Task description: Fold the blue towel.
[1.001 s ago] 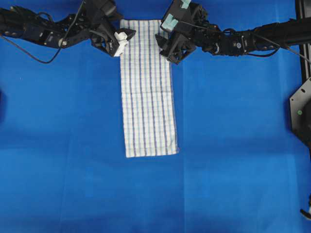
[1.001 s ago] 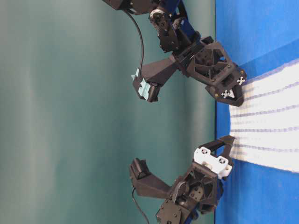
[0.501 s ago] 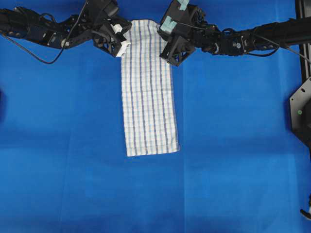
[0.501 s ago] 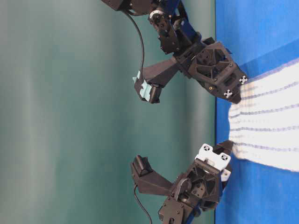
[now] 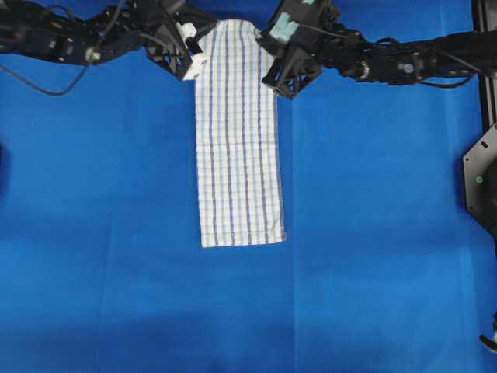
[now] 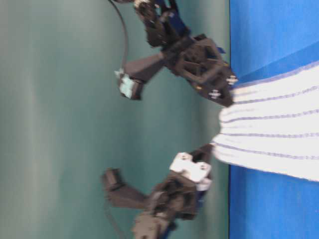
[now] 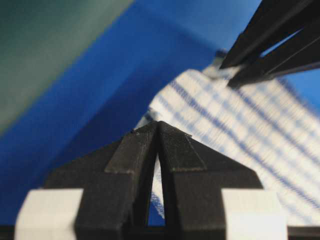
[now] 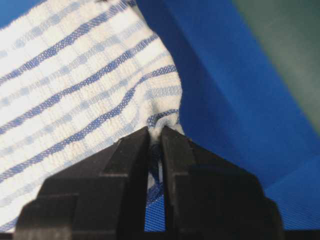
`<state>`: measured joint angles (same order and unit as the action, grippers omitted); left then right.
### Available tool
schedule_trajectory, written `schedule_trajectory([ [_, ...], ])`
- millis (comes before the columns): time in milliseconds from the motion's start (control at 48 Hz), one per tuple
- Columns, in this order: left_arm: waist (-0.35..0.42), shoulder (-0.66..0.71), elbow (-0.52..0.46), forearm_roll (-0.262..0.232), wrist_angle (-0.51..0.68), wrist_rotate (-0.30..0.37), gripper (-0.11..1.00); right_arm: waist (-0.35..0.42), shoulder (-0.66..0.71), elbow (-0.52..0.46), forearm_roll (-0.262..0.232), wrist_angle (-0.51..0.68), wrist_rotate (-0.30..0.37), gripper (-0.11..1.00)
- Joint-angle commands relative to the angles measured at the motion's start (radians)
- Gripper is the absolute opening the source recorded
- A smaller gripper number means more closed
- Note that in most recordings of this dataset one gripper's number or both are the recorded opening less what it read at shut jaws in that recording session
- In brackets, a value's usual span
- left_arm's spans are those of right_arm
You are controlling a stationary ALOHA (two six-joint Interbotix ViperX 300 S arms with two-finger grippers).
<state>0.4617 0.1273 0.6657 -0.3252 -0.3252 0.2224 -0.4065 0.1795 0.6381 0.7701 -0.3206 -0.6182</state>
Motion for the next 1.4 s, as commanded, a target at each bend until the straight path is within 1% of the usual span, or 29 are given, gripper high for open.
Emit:
schedule_trajectory([
  [0, -0.002, -0.077, -0.011, 0.006, 0.029, 0.003, 0.00, 0.011, -0.077, 0.009, 0.002, -0.003, 0.003, -0.01],
  [125, -0.002, -0.114, -0.011, 0.012, 0.075, 0.003, 0.00, 0.028, -0.115, 0.032, 0.002, -0.008, 0.005, -0.01],
  [292, -0.008, -0.115, -0.009, 0.014, 0.087, 0.002, 0.00, 0.040, -0.121, 0.040, 0.009, -0.003, 0.006, -0.01],
  [459, -0.064, -0.118, -0.006, 0.014, 0.089, 0.002, 0.00, 0.066, -0.141, 0.069, 0.032, -0.003, 0.009, -0.01],
  [563, -0.121, -0.123, -0.003, 0.014, 0.100, 0.002, 0.00, 0.104, -0.179, 0.110, 0.058, -0.003, 0.009, -0.01],
  [626, -0.164, -0.130, 0.005, 0.014, 0.103, 0.002, 0.00, 0.141, -0.213, 0.143, 0.078, -0.009, 0.009, -0.01],
  [688, -0.202, -0.140, 0.014, 0.014, 0.103, -0.002, 0.00, 0.193, -0.256, 0.176, 0.097, -0.020, 0.009, -0.01],
  [813, -0.282, -0.163, 0.041, 0.014, 0.092, -0.018, 0.00, 0.291, -0.305, 0.209, 0.126, -0.037, 0.009, -0.01],
  [897, -0.328, -0.178, 0.057, 0.014, 0.074, -0.026, 0.00, 0.354, -0.321, 0.215, 0.140, -0.038, 0.009, -0.01],
  [1001, -0.391, -0.201, 0.081, 0.012, 0.054, -0.035, 0.00, 0.414, -0.321, 0.212, 0.152, -0.038, 0.009, -0.01],
  [1105, -0.448, -0.225, 0.106, 0.014, 0.037, -0.049, 0.00, 0.456, -0.319, 0.213, 0.169, -0.038, 0.009, -0.01],
  [1210, -0.526, -0.244, 0.130, 0.011, 0.021, -0.058, 0.00, 0.492, -0.319, 0.218, 0.196, -0.034, 0.009, -0.01],
  [1293, -0.580, -0.242, 0.135, 0.008, 0.017, -0.063, 0.00, 0.531, -0.319, 0.224, 0.227, -0.025, 0.009, -0.01],
  [1376, -0.621, -0.235, 0.130, 0.006, 0.015, -0.080, 0.00, 0.560, -0.318, 0.224, 0.245, -0.020, 0.009, -0.01],
])
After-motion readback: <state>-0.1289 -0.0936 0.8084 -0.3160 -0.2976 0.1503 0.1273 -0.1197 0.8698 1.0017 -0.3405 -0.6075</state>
